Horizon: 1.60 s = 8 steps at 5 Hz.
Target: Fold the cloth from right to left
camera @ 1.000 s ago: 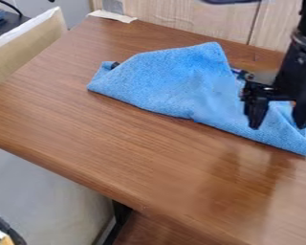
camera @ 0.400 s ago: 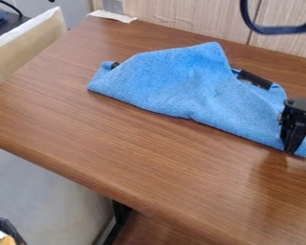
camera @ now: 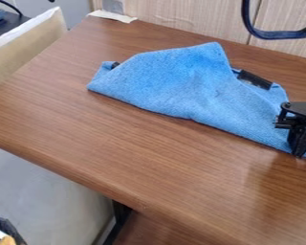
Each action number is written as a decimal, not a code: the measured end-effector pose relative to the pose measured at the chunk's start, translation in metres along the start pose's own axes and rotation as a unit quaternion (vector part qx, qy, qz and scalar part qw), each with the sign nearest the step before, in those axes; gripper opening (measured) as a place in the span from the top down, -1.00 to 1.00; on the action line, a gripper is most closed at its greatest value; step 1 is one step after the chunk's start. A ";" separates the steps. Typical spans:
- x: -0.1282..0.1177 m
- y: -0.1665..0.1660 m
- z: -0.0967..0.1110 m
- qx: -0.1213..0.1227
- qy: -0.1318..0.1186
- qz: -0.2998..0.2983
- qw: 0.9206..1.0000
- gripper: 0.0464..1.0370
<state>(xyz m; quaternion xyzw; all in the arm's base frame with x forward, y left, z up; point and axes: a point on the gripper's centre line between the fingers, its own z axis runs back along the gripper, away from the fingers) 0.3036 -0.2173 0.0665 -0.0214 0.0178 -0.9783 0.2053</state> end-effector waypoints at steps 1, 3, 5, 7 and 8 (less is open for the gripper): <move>0.001 0.001 0.000 -0.002 0.003 -0.004 1.000 0.78; 0.001 -0.001 0.002 -0.009 0.003 -0.017 1.000 0.99; 0.000 -0.008 0.020 -0.011 0.015 -0.028 0.999 0.99; -0.045 -0.057 0.071 0.037 0.052 0.047 0.997 0.99; -0.060 -0.092 0.090 0.042 0.069 0.083 0.993 0.99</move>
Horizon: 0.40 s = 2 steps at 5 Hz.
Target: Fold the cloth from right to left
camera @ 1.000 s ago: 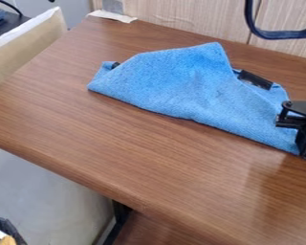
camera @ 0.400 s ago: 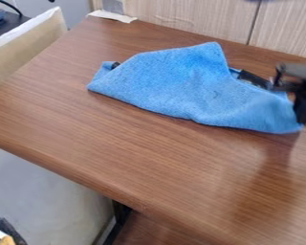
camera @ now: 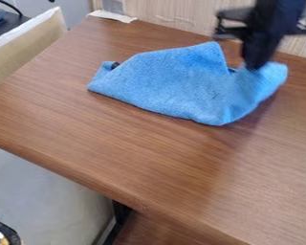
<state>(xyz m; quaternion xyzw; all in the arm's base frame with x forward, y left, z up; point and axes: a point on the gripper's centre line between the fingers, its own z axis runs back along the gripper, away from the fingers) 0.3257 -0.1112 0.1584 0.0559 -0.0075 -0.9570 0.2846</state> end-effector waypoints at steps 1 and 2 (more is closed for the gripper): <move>-0.025 -0.041 0.012 0.002 0.015 0.054 0.998 0.99; -0.042 -0.084 0.009 -0.003 0.010 0.110 0.994 0.99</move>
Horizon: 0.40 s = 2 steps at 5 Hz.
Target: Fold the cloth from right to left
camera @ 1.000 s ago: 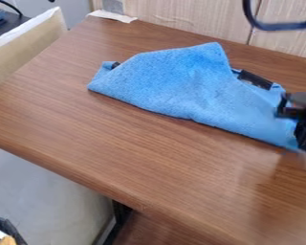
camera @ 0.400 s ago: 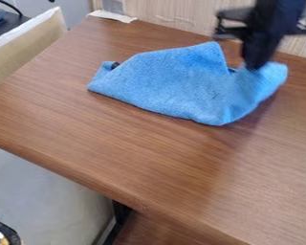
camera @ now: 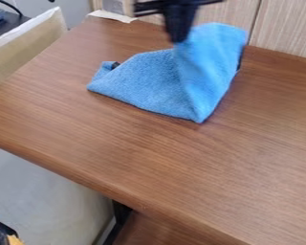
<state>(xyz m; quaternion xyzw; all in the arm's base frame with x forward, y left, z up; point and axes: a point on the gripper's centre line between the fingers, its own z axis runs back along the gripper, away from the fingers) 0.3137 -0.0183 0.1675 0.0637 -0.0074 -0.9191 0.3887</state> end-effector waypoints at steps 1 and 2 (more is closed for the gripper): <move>-0.014 -0.036 -0.011 -0.010 -0.010 0.048 0.999 0.99; -0.022 -0.068 -0.027 -0.025 -0.026 0.082 0.996 0.99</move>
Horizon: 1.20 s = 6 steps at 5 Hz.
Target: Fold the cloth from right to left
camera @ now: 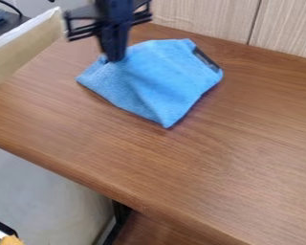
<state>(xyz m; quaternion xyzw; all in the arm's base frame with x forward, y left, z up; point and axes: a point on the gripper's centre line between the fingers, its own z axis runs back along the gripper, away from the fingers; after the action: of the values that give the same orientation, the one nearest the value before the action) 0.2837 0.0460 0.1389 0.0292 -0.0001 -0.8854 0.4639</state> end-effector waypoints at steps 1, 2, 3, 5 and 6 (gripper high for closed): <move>-0.005 -0.029 -0.023 -0.020 -0.033 0.029 0.999 0.99; -0.011 -0.058 -0.052 -0.025 -0.063 0.059 0.996 0.96; -0.014 -0.064 -0.072 -0.028 -0.080 0.063 0.994 0.68; -0.014 -0.054 -0.073 -0.032 -0.083 0.052 0.995 -0.41; -0.012 -0.053 -0.072 -0.036 -0.083 0.049 0.995 -0.89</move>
<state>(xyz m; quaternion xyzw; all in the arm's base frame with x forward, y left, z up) 0.2511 0.0879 0.0660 -0.0612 -0.0084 -0.8604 0.5058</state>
